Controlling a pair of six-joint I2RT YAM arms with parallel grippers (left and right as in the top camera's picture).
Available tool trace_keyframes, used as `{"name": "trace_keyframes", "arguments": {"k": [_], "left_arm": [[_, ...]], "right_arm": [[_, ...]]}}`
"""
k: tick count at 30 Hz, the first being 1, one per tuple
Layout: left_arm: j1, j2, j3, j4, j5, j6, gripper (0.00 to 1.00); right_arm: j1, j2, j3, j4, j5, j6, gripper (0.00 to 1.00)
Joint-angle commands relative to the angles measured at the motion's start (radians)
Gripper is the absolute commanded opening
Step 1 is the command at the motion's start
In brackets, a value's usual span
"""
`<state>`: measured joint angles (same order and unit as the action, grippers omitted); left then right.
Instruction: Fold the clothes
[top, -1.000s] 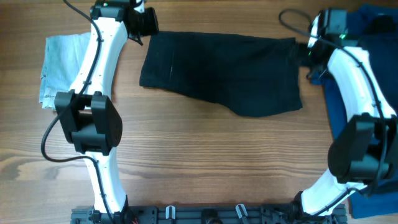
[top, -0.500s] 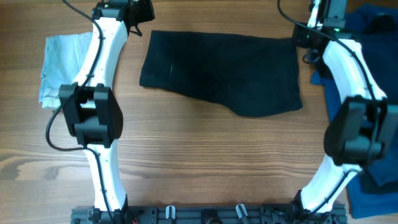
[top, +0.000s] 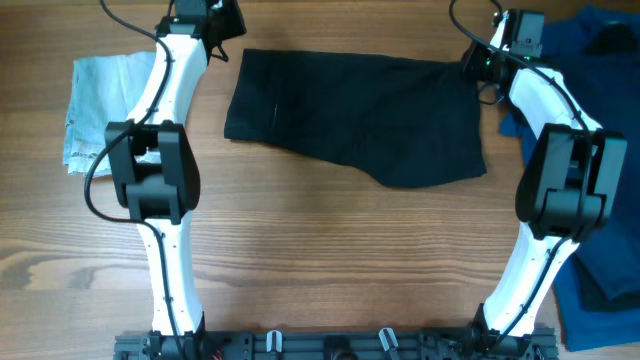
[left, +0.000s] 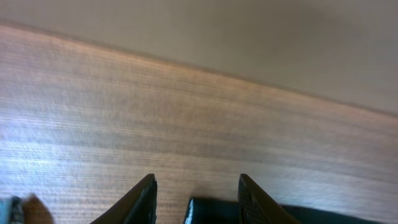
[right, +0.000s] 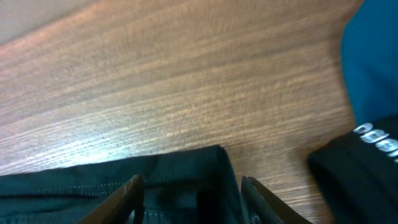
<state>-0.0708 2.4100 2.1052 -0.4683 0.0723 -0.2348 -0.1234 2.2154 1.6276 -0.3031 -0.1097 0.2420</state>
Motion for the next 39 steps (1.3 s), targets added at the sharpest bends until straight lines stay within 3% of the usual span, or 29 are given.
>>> {"name": "trace_keyframes", "arguments": {"k": [1,11,15,17,30,35,39], "left_arm": [[-0.002,0.031,0.008,-0.004,0.005,-0.013,0.42],[-0.002,0.084,0.008,-0.010,0.009,-0.037,0.48],[-0.002,0.087,0.008,-0.012,0.130,-0.046,0.49],[-0.003,0.087,0.008,-0.031,0.174,-0.090,0.48],[-0.003,0.087,0.008,-0.119,0.169,-0.087,0.40],[-0.003,0.087,0.008,-0.119,0.163,-0.087,0.42],[-0.003,0.087,0.008,-0.119,0.163,-0.087,0.41]], "right_arm": [[0.002,0.018,0.011,-0.010,-0.049,0.027,0.46],[0.002,0.019,0.002,-0.014,-0.049,0.023,0.41],[0.002,0.019,0.002,-0.016,-0.049,0.021,0.41],[0.002,0.019,0.002,-0.015,-0.049,0.021,0.41],[0.002,0.019,0.002,-0.027,-0.084,0.022,0.43],[0.002,0.019,0.002,-0.023,-0.083,0.020,0.47],[0.002,0.019,0.002,-0.024,-0.084,0.023,0.28]]}}
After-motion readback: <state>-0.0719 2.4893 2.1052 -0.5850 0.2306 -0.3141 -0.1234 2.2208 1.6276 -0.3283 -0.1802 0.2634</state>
